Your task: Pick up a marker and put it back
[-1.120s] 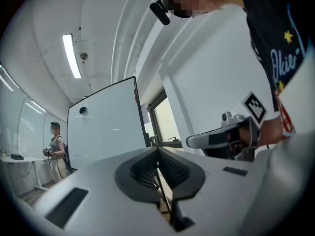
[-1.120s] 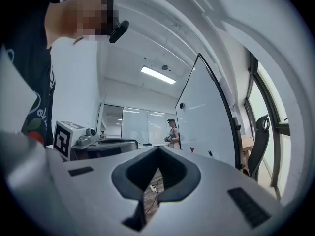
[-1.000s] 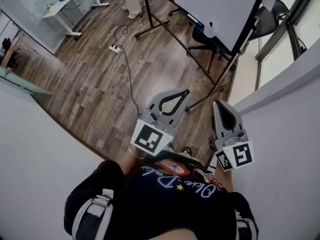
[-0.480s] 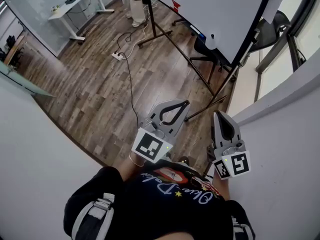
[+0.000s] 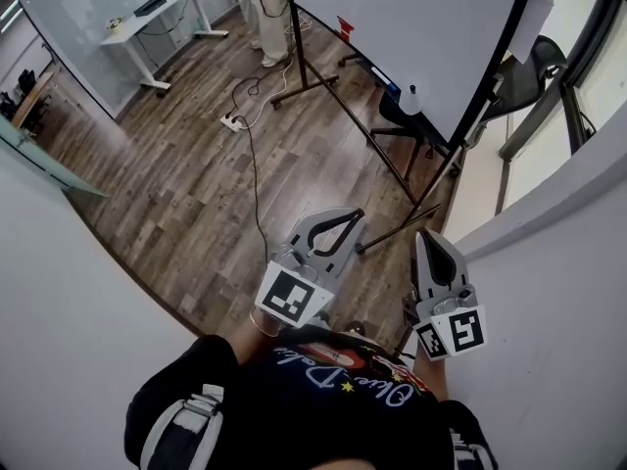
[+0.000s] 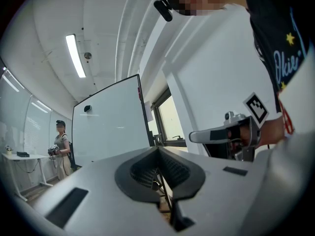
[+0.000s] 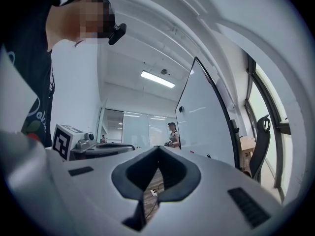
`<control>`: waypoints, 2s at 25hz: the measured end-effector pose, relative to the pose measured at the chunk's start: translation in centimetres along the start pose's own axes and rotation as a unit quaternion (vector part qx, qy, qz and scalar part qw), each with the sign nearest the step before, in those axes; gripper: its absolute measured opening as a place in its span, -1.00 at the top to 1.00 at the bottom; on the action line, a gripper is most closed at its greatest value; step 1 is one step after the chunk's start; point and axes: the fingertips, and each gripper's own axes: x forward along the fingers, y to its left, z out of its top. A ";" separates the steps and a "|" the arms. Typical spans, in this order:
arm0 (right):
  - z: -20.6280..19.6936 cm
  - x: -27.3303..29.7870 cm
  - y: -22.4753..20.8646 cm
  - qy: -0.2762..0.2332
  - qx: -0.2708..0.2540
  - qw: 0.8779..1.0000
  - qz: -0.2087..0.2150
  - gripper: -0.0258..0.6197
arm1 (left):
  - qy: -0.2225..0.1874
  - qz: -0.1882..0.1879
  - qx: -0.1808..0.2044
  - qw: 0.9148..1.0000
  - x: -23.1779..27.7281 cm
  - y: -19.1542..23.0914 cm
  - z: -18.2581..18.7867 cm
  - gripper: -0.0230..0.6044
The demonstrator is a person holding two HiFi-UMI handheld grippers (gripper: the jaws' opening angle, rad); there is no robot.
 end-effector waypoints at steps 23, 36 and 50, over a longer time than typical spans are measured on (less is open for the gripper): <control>-0.3 -3.3 -2.8 0.002 0.001 1.000 0.010 0.92 | 0.029 0.052 0.004 0.998 0.0 -2.6 -0.1 0.92; -0.8 -3.7 -3.8 0.018 -0.013 1.000 -0.010 0.92 | 0.019 0.040 0.005 0.999 1.2 -2.1 -0.4 0.92; -2.0 3.8 -4.1 0.027 -0.025 0.999 -0.039 0.92 | 0.007 0.014 0.027 1.000 2.9 5.4 -2.3 0.92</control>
